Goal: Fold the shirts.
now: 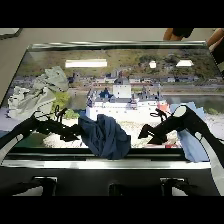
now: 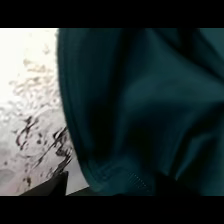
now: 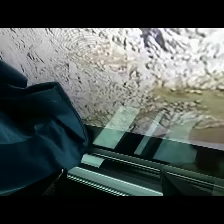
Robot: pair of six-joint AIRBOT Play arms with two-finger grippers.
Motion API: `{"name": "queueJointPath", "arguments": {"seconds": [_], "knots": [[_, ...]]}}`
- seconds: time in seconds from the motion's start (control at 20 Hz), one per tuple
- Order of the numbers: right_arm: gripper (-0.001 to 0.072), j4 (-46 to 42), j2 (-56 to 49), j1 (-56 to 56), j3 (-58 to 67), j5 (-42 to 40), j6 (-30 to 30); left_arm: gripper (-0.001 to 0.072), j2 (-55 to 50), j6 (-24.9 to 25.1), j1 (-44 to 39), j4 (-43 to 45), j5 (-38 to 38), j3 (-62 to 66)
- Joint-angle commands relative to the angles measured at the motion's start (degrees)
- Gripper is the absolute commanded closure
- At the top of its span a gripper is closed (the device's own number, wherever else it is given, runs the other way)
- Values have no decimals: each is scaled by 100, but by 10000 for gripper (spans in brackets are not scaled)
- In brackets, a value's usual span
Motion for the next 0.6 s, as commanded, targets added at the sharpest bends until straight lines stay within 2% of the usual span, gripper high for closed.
{"name": "queueJointPath", "arguments": {"seconds": [0.0, 0.05, 0.1, 0.2, 0.25, 0.45, 0.5, 0.55], "knots": [[35, 138, -11, 472, -229, -334, -2, 195, -164, 66, -181, -400, 546, -74], [18, 221, -39, 695, -264, -452, 22, 205, -175, 24, -177, -402, 579, -72], [15, 286, -70, 885, -286, -592, 39, 307, -192, -46, -175, -400, 603, -72], [22, 367, -166, 1204, -293, -857, 181, 642, -195, -39, -177, -400, 614, -72], [24, 424, -234, 1344, -293, -929, 260, 677, -190, -15, -175, -400, 614, -72], [48, 520, -535, 1777, -293, -1091, 286, 677, -122, 48, -177, -400, 592, -72], [130, 581, -605, 1814, -293, -1123, 302, 677, -81, 48, -177, -400, 590, -72], [260, 719, -678, 1810, -293, -1132, 299, 677, -37, 48, -177, -400, 573, -72]]}}
